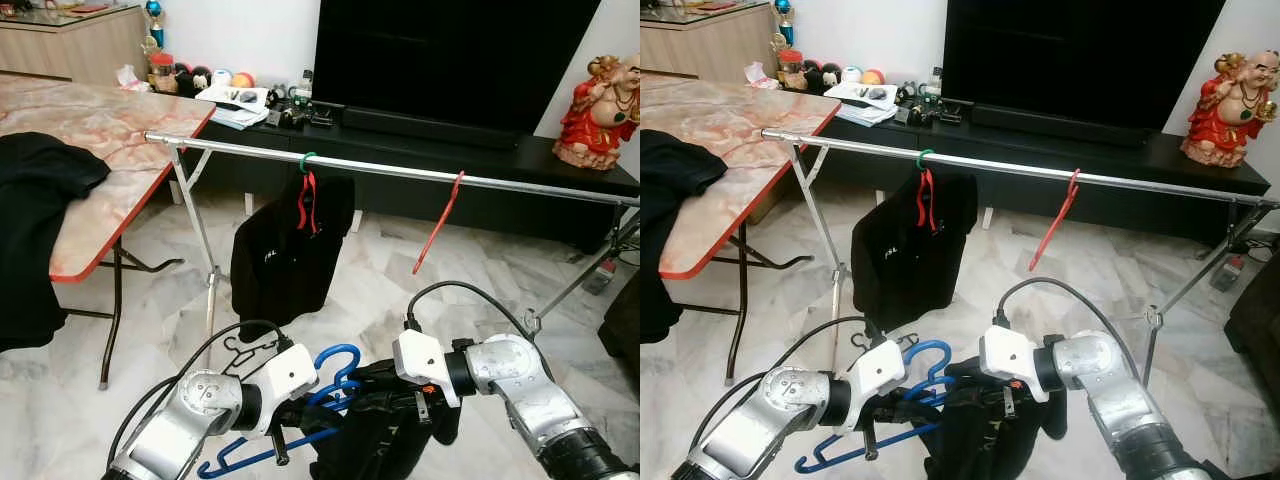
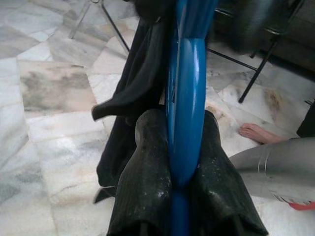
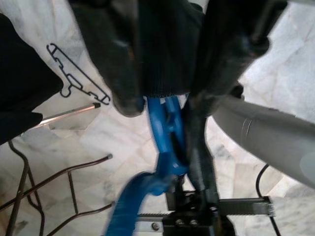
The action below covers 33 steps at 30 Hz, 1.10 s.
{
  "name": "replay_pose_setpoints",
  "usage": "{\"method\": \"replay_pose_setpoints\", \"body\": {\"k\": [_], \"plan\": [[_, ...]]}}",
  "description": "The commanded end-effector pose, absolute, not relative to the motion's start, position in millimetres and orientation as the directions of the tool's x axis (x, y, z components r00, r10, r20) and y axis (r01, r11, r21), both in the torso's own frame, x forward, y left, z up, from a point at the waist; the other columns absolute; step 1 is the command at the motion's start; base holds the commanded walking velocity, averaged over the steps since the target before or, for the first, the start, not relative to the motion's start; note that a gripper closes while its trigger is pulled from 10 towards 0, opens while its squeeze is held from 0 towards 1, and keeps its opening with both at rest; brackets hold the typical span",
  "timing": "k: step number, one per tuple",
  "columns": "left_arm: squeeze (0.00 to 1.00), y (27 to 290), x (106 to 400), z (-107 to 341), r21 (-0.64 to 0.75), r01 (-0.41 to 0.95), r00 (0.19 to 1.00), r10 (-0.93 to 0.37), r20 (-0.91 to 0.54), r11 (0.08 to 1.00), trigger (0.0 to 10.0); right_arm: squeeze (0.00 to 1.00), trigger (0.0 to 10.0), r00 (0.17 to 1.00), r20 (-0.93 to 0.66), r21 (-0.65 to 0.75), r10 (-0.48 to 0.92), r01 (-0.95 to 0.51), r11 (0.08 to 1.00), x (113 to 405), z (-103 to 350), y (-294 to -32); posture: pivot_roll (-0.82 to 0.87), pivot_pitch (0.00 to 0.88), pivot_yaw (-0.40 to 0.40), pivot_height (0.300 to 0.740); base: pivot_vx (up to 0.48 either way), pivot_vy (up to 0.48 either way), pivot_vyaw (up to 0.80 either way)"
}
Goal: Hang hanger
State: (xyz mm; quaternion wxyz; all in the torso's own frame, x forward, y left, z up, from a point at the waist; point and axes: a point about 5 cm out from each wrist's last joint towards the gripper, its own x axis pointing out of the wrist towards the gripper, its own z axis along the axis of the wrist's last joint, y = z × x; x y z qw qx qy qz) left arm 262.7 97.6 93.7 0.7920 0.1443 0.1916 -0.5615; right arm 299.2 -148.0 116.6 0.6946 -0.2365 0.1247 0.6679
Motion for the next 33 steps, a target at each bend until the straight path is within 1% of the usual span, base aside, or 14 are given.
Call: {"method": "replay_pose_setpoints", "body": {"k": [1,3,4,5,6,7,12,14,16,19,22,26,29,33], "plan": [[0.0,97,266,101,0.022,0.94,0.318,-0.852,-0.416,0.34,0.0,1.0,10.0,0.086,-0.494,-0.194,0.865,-0.981,-0.013,302,128,-154,0.08,0.0,-0.138,0.74,0.0,0.0,0.0],[0.0,97,266,101,0.02,0.938,0.324,-0.852,-0.411,0.347,0.0,1.0,10.0,0.091,-0.502,-0.202,0.86,-0.979,-0.014,301,131,-159,0.08,0.0,-0.138,0.74,0.0,0.0,0.0],[0.0,97,266,101,0.02,0.937,0.325,-0.852,-0.411,0.348,0.0,0.93,10.0,0.105,-0.507,-0.211,0.855,-0.977,-0.005,302,133,-162,0.07,0.0,-0.138,0.74,0.0,0.0,0.0],[0.0,98,266,100,0.019,0.937,0.326,-0.851,-0.412,0.349,0.0,0.74,10.0,0.128,-0.513,-0.226,0.848,-0.974,0.011,303,135,-166,0.07,0.0,-0.139,0.74,0.0,0.0,0.0],[0.0,98,266,100,0.019,0.937,0.326,-0.851,-0.412,0.35,0.0,0.74,10.0,0.136,-0.515,-0.23,0.846,-0.973,0.016,304,136,-168,0.07,0.0,-0.139,0.74,0.0,0.0,0.0],[0.0,100,266,99,0.017,0.936,0.328,-0.85,-0.413,0.353,0.0,0.0,10.0,0.181,-0.508,-0.252,0.842,-0.966,0.056,306,139,-175,0.06,0.0,-0.138,0.74,0.0,0.0,0.0],[0.0,102,266,99,0.017,0.934,0.332,-0.847,-0.414,0.358,0.0,0.0,10.0,0.247,-0.479,-0.269,0.842,-0.955,0.127,308,144,-186,0.06,0.0,-0.135,0.74,0.0,0.0,0.0],[0.0,103,267,100,0.009,0.93,0.34,-0.852,-0.397,0.367,0.0,0.0,10.0,0.303,-0.47,-0.273,0.829,-0.943,0.19,308,145,-198,0.06,0.0,-0.134,0.74,0.0,0.0,0.0],[0.0,104,268,101,0.006,0.929,0.344,-0.854,-0.39,0.371,0.0,0.0,10.0,0.316,-0.467,-0.274,0.826,-0.94,0.204,308,146,-201,0.06,0.0,-0.134,0.74,0.0,0.0,0.0],[0.0,111,268,106,-0.012,0.926,0.347,-0.863,-0.367,0.378,0.0,0.0,10.0,0.356,-0.491,-0.279,0.795,-0.929,0.244,306,145,-218,0.05,0.0,-0.131,0.74,0.0,0.0,0.0],[0.0,126,264,117,-0.046,0.93,0.331,-0.886,-0.326,0.365,0.0,0.0,10.0,0.346,-0.523,-0.246,0.779,-0.936,0.25,296,142,-235,0.04,0.0,-0.125,0.74,0.0,0.0,0.0],[0.0,138,265,125,-0.045,0.929,0.337,-0.889,-0.31,0.368,0.0,0.0,10.0,0.326,-0.503,-0.204,0.8,-0.945,0.257,290,141,-240,0.04,0.0,-0.122,0.74,0.0,0.0,0.0],[0.0,153,267,134,-0.038,0.928,0.343,-0.888,-0.305,0.372,0.0,0.0,10.0,0.301,-0.524,-0.18,0.796,-0.953,0.242,284,136,-245,0.04,0.0,-0.124,0.74,0.0,0.0,0.0],[0.0,168,267,144,-0.031,0.928,0.346,-0.888,-0.303,0.372,0.0,0.0,10.0,0.287,-0.553,-0.124,0.782,-0.957,0.263,280,125,-255,0.04,0.0,-0.129,0.74,0.0,0.0,0.0]]}}
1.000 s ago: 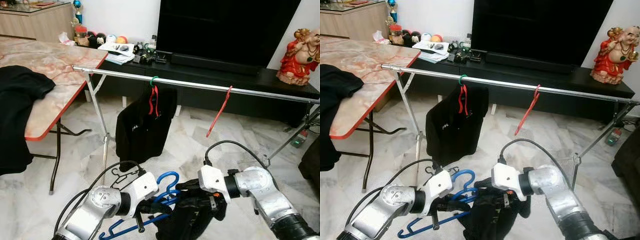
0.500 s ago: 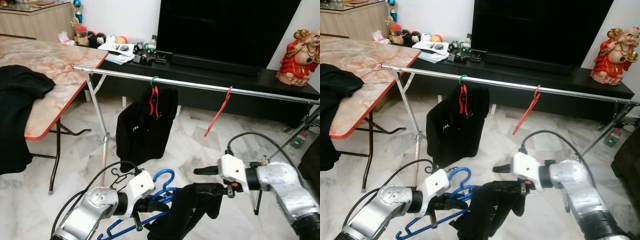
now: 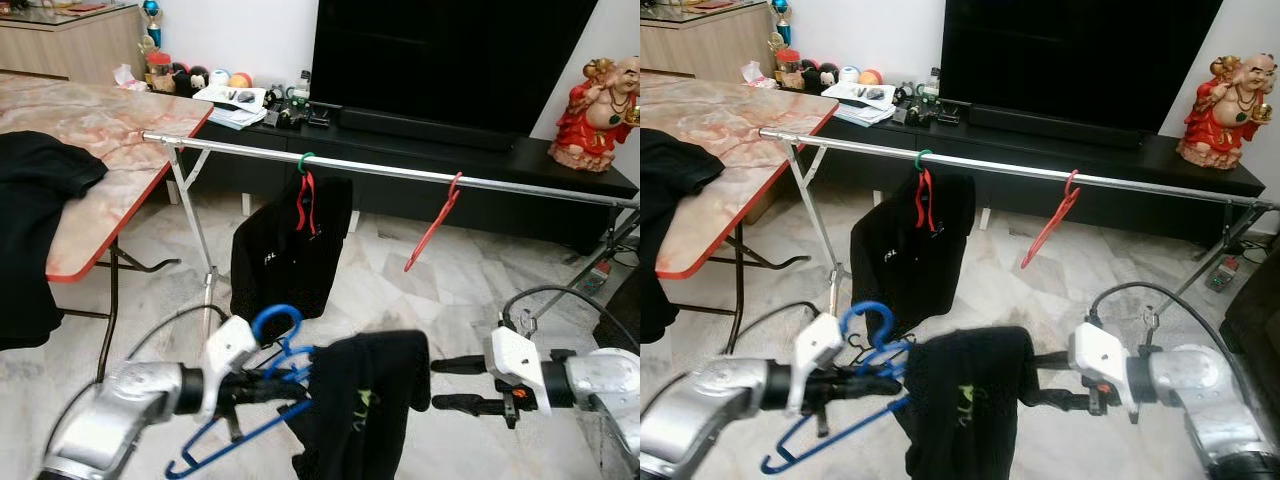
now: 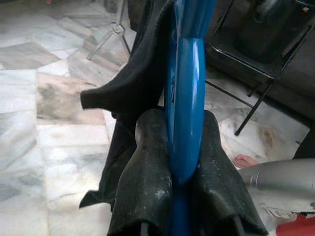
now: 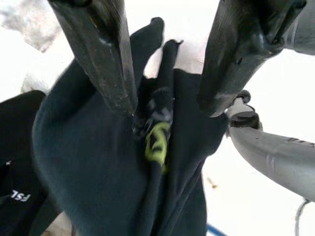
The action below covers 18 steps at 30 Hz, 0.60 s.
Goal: Hang hanger
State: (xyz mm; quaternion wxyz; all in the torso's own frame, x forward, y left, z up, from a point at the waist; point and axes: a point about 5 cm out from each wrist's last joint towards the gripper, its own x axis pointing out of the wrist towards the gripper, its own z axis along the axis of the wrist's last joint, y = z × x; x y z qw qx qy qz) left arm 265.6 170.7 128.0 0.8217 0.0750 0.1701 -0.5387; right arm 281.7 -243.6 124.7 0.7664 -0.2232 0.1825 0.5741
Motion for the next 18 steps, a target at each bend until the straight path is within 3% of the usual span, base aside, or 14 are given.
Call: {"method": "replay_pose_setpoints", "body": {"k": [1,2,3,4,6,7,8,9,10,18], "plan": [[0.0,170,268,145,-0.028,0.928,0.346,-0.888,-0.304,0.371,0.0,0.0,10.0,0.277,-0.561,-0.11,0.78,-0.959,0.261,279,123,-257,0.04,0.0,-0.13,0.74,0.0,0.0,0.0],[0.0,170,268,145,-0.028,0.928,0.346,-0.888,-0.304,0.371,0.0,0.0,10.0,0.277,-0.561,-0.11,0.78,-0.959,0.261,279,123,-257,0.04,0.0,-0.13,0.74,0.0,0.0,0.0],[0.0,173,267,149,-0.027,0.934,0.333,-0.893,-0.305,0.357,0.0,0.77,10.0,0.258,-0.564,-0.085,0.784,-0.963,0.256,277,121,-258,0.04,0.0,-0.135,0.74,0.0,0.0,0.0],[0.0,174,265,151,-0.03,0.94,0.315,-0.899,-0.304,0.34,0.0,1.0,10.0,0.246,-0.56,-0.069,0.791,-0.965,0.252,276,120,-258,0.04,0.0,-0.136,0.74,0.0,0.0,0.0],[0.0,175,263,153,-0.037,0.947,0.294,-0.905,-0.308,0.32,0.0,1.0,10.0,0.242,-0.567,-0.071,0.788,-0.967,0.246,276,119,-259,0.04,0.0,-0.137,0.74,0.0,0.0,0.0],[0.0,175,262,154,-0.04,0.95,0.282,-0.907,-0.314,0.309,0.0,0.86,10.0,0.24,-0.578,-0.077,0.78,-0.967,0.241,276,118,-259,0.04,0.0,-0.137,0.74,0.0,0.0,0.0],[0.0,175,262,154,-0.04,0.953,0.273,-0.907,-0.322,0.301,0.0,0.13,10.0,0.238,-0.588,-0.083,0.773,-0.969,0.235,276,117,-260,0.04,0.0,-0.138,0.74,0.0,0.0,0.0],[0.0,176,261,154,-0.04,0.954,0.267,-0.906,-0.327,0.296,0.0,0.13,10.0,0.235,-0.594,-0.086,0.77,-0.969,0.23,276,117,-260,0.04,0.0,-0.138,0.74,0.0,0.0,0.0],[0.0,175,261,154,-0.042,0.957,0.259,-0.908,-0.329,0.288,0.0,0.0,10.0,0.239,-0.593,-0.091,0.769,-0.969,0.231,277,117,-260,0.04,0.0,-0.139,0.74,0.0,0.0,0.0],[0.0,165,256,163,-0.051,0.98,0.164,-0.933,-0.322,0.19,0.0,0.0,10.0,0.256,-0.55,-0.143,0.795,-0.967,0.212,287,116,-247,0.04,0.0,-0.137,0.74,0.0,0.0,0.0]]}}
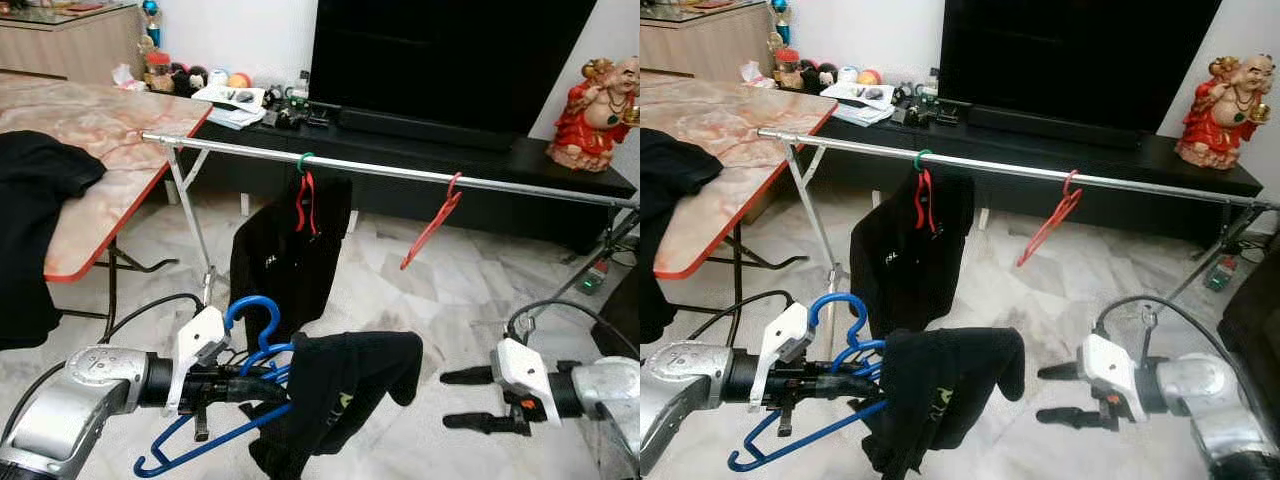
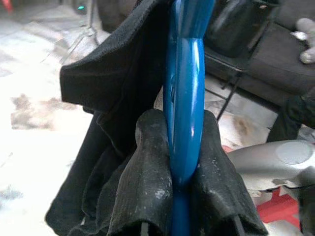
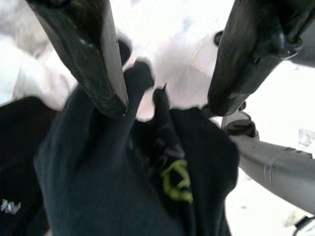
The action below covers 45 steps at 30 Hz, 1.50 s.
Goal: Hang hanger
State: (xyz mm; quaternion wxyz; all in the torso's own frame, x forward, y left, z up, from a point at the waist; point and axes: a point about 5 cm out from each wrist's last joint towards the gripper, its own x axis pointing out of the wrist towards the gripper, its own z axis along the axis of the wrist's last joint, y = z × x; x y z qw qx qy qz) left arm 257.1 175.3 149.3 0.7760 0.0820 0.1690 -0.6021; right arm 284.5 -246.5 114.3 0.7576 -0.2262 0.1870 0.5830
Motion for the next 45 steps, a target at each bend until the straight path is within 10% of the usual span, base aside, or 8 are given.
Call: {"method": "replay_pose_setpoints", "body": {"k": [1,21,22,24,45], "plan": [[0.0,165,255,163,-0.051,0.981,0.161,-0.933,-0.321,0.186,0.0,0.0,10.0,0.26,-0.547,-0.147,0.796,-0.966,0.215,287,116,-246,0.04,0.0,-0.137,0.74,0.0,0.0,0.0],[0.0,138,249,187,-0.018,0.999,0.043,-0.974,-0.222,0.048,0.0,0.0,10.0,0.251,-0.537,-0.123,0.806,-0.968,0.219,293,100,-229,0.06,0.0,-0.131,0.74,0.0,0.0,0.0],[0.0,137,248,187,-0.018,0.999,0.038,-0.974,-0.223,0.043,0.0,0.0,1.8,0.236,-0.532,-0.105,0.813,-0.971,0.213,292,98,-227,0.06,0.0,-0.131,0.74,0.0,0.0,0.0],[0.0,137,248,186,-0.02,0.999,0.036,-0.973,-0.226,0.041,0.0,0.0,0.0,0.237,-0.525,-0.097,0.817,-0.971,0.219,292,98,-227,0.05,0.0,-0.13,0.74,0.0,0.0,0.0],[0.0,135,248,187,-0.03,0.999,0.03,-0.975,-0.221,0.038,0.0,0.0,0.0,0.255,-0.503,-0.094,0.826,-0.966,0.241,295,95,-219,0.06,0.0,-0.118,0.74,0.0,0.0,0.0]]}}
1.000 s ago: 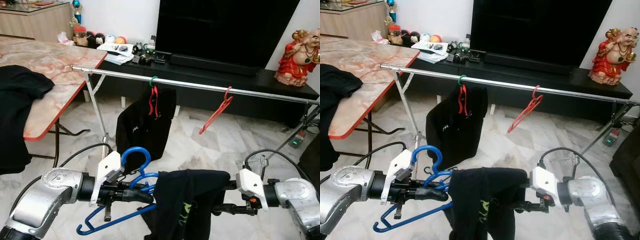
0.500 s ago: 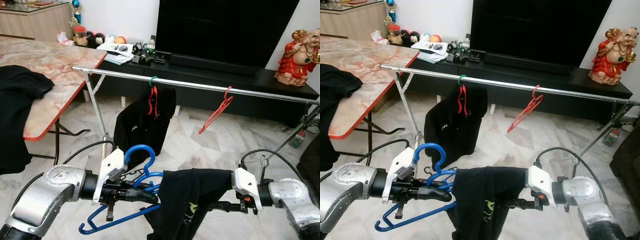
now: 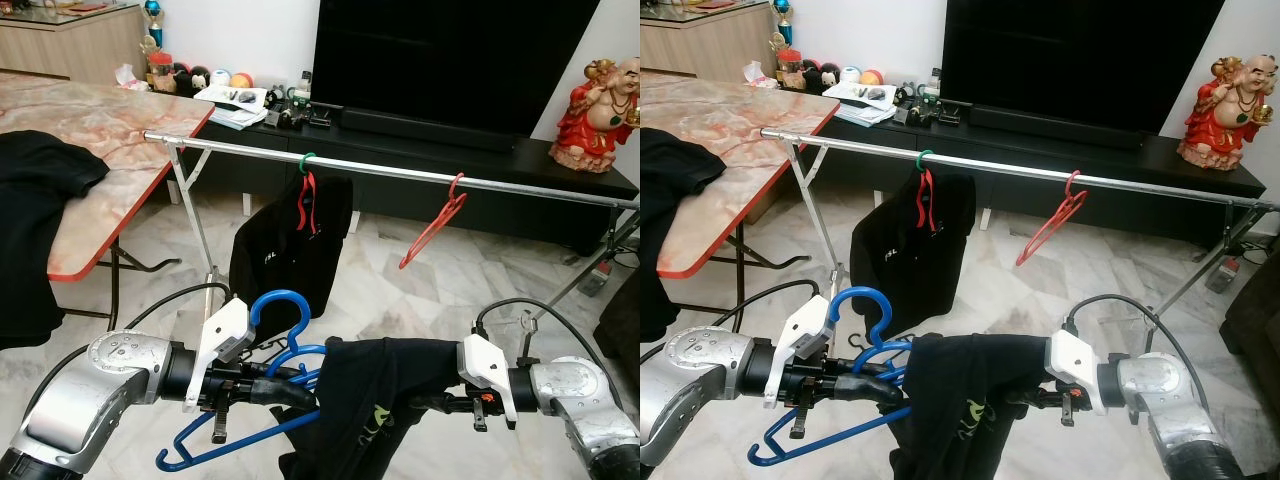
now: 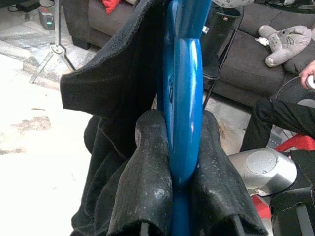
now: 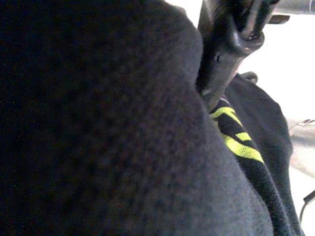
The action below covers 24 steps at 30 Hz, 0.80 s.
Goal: Hang hanger
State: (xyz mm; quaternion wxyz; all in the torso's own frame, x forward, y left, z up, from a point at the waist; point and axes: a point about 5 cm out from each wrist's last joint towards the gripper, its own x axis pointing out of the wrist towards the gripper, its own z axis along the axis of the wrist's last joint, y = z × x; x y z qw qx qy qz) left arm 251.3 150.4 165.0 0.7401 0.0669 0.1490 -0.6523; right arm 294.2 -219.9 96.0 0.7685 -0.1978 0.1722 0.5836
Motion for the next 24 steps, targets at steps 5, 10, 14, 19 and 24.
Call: {"method": "replay_pose_setpoints", "body": {"k": [5,10,14,19,24], "plan": [[0.0,137,249,187,-0.032,0.998,0.041,-0.974,-0.223,0.049,0.0,0.0,0.0,0.264,-0.513,-0.105,0.817,-0.964,0.245,295,96,-221,0.06,0.0,-0.12,0.74,0.0,0.0,0.0],[0.0,138,249,187,-0.03,0.998,0.045,-0.972,-0.229,0.053,0.0,0.0,0.0,0.268,-0.517,-0.114,0.813,-0.963,0.245,296,97,-221,0.06,0.0,-0.12,0.74,0.0,0.0,0.0],[0.0,143,250,186,-0.03,0.997,0.06,-0.965,-0.254,0.069,0.0,0.0,0.0,0.284,-0.532,-0.145,0.798,-0.959,0.244,299,104,-227,0.06,0.0,-0.12,0.74,0.0,0.0,0.0],[0.0,149,250,183,-0.037,0.994,0.085,-0.959,-0.27,0.098,0.0,0.0,0.0,0.305,-0.538,-0.175,0.786,-0.952,0.25,300,113,-235,0.06,0.0,-0.123,0.74,0.0,0.0,0.0],[0.0,154,249,178,-0.049,0.991,0.102,-0.951,-0.291,0.121,0.0,0.0,0.0,0.34,-0.539,-0.201,0.77,-0.94,0.274,301,121,-244,0.05,0.0,-0.123,0.74,0.0,0.0,0.0]]}}
